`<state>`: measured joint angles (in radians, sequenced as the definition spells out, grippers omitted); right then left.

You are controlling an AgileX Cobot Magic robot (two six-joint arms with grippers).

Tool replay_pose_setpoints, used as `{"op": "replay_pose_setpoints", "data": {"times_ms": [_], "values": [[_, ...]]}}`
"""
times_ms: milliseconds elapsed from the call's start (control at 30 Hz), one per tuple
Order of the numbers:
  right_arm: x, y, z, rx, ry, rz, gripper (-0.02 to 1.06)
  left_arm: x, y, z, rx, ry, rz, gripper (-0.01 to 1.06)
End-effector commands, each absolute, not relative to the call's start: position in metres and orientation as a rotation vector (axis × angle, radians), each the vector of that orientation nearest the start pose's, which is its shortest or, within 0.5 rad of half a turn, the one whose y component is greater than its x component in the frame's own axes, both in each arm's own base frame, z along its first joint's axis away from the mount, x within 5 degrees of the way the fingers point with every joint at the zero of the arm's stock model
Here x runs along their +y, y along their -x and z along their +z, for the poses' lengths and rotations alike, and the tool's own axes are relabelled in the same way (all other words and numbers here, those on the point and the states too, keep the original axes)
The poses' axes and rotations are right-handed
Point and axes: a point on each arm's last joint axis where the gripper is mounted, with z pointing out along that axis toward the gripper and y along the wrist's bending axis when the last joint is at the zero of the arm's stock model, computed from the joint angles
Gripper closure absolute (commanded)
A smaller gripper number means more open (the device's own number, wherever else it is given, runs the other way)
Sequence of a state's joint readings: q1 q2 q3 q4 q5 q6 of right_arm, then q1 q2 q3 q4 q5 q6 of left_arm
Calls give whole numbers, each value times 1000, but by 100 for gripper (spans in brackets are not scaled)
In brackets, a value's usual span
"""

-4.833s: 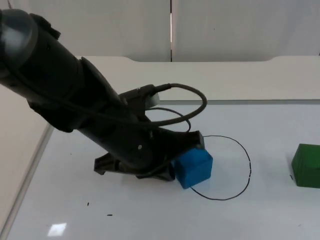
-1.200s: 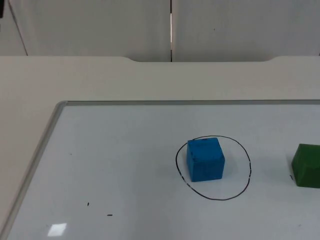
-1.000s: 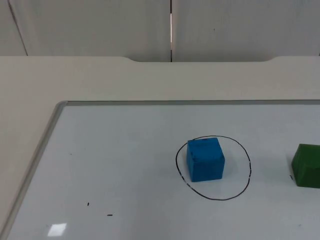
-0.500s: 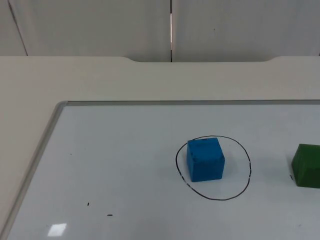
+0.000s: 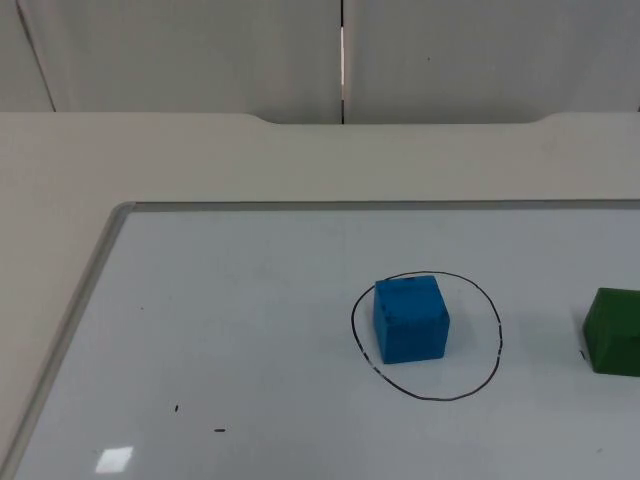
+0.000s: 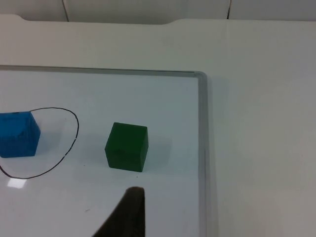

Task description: Push the two cubes into the marked area.

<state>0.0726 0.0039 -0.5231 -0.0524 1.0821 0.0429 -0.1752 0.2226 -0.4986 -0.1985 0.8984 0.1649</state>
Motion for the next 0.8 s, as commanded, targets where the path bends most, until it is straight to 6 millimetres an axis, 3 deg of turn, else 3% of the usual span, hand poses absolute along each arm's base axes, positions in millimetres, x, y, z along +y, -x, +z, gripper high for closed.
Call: {"op": "replay_pose_setpoints", "data": {"times_ms": [0, 333, 400, 433, 600, 700, 767], "values": [[-4, 7, 280, 2046, 30, 5, -1, -19, -33, 289, 2042, -297, -239, 105], [-5, 7, 280, 2044, 29, -7, 2, -19, -32, 288, 2040, -299, -231, 105], [-5, 7, 281, 2042, 29, -7, 12, -19, -32, 288, 2040, -299, -231, 105], [-5, 7, 281, 2042, 29, -7, 12, -19, -32, 288, 2040, -299, -231, 105], [-5, -12, 281, 2158, 32, -28, 45, -19, -32, 288, 2040, -299, -231, 105], [-4, -28, 281, 2250, 38, -34, 55, -19, -32, 288, 2040, -299, -231, 105], [-3, -41, 284, 2302, 43, -37, 56, -19, -32, 288, 2040, -299, -231, 105]]}}
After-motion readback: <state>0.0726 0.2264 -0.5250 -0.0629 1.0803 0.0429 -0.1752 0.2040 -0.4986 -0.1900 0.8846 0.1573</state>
